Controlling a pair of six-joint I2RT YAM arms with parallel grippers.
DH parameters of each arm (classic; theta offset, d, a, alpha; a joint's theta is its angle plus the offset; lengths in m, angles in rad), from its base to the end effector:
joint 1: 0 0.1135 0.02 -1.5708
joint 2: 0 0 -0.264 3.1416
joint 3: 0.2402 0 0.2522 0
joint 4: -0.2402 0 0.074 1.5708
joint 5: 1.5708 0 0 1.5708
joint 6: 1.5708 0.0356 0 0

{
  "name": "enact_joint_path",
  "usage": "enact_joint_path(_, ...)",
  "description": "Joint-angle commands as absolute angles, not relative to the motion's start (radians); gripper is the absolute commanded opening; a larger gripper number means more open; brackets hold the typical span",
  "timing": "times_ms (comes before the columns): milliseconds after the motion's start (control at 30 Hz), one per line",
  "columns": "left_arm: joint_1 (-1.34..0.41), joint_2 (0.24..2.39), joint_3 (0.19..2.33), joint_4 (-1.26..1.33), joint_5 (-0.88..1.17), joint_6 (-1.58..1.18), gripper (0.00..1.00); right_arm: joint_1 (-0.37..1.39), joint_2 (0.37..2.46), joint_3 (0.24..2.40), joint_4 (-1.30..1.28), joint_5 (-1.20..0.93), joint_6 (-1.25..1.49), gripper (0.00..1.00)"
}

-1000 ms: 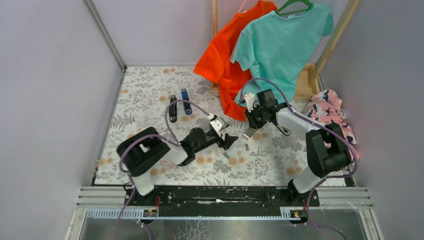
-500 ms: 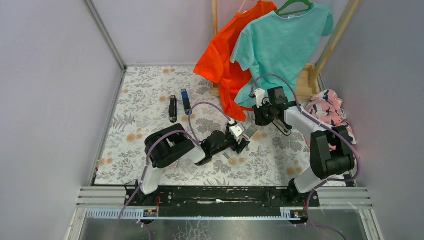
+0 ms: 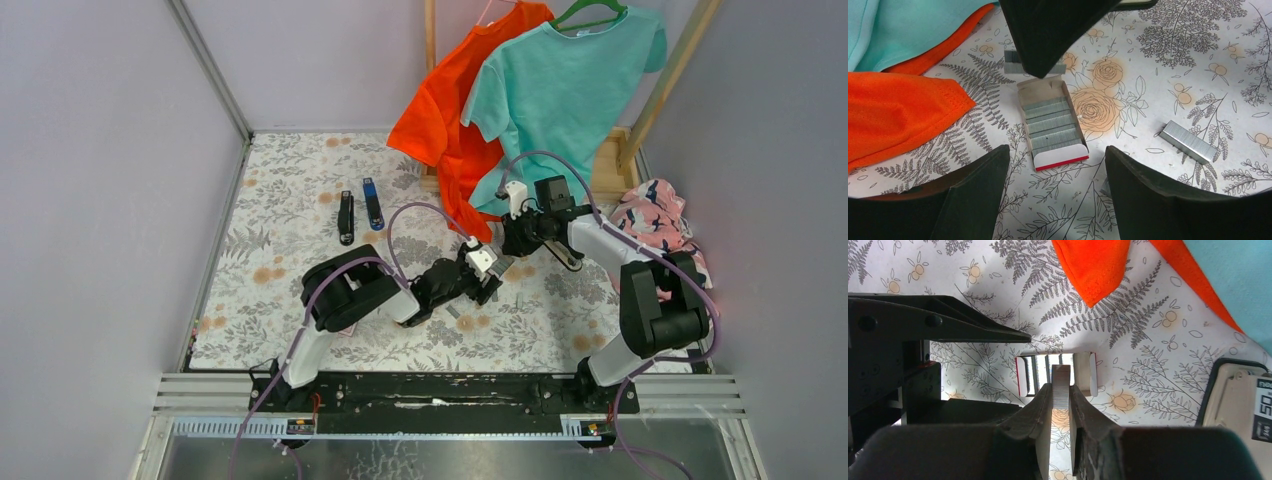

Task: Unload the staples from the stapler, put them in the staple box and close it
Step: Place the staple in the staple box.

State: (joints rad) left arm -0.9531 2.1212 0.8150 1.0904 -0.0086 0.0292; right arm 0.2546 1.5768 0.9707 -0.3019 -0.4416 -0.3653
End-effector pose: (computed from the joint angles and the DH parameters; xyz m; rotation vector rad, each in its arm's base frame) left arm 0.2244 -0.3154 0.0943 0.8596 1.6206 -0.6507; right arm 0.3082 0.0959 0.2036 -0.9142 2.2430 0.4953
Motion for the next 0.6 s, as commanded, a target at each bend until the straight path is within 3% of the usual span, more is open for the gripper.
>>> enact_joint_path(0, -0.953, 2.142, 0.845, 1.099, -0.026, 0.043, 0.77, 0.253, 1.607, 0.982, -0.298, -0.485, -0.358, 0.21)
enact_joint_path(567, -0.932, 2.078, 0.873, 0.942, 0.002, 0.008, 0.76, 0.253, 1.6, 0.99, -0.304, -0.466, -0.351, 0.21)
